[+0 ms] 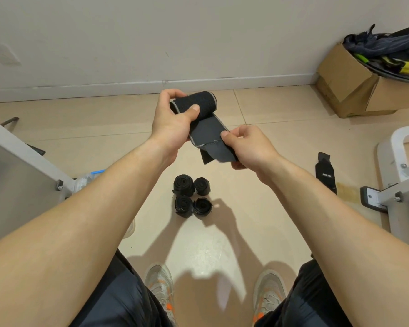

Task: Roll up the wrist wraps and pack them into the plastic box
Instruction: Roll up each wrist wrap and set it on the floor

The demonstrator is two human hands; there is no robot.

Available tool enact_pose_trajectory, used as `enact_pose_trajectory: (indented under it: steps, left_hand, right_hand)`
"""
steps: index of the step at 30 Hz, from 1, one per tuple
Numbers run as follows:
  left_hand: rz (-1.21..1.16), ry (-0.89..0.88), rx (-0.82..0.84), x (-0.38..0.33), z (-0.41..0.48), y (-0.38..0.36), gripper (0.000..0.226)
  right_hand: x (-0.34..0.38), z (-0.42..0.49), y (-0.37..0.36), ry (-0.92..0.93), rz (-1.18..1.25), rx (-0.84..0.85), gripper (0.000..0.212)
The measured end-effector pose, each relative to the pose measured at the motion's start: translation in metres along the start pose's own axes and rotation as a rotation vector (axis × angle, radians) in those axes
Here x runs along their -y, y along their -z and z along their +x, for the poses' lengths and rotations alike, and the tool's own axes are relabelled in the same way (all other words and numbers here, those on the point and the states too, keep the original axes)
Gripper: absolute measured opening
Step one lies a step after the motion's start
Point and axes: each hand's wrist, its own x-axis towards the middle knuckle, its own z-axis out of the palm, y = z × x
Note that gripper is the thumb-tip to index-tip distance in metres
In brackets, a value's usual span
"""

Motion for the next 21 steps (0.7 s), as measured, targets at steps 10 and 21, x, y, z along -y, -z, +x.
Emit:
enact_pose_trajectory:
  steps: [10,21]
  left_hand:
    - [0.007,0.001,0.318,-0.003,-0.012,-0.001,0.027]
    - [0.021,0.065,0.350,0.003,-0.020,-0.012,0.039]
  right_hand:
    - [0.009,0.001,0.008,0.105,0.323,-0.036,0.026]
    - [0.008,-0.004,0.011,0.018,0.482,0.118,0.020]
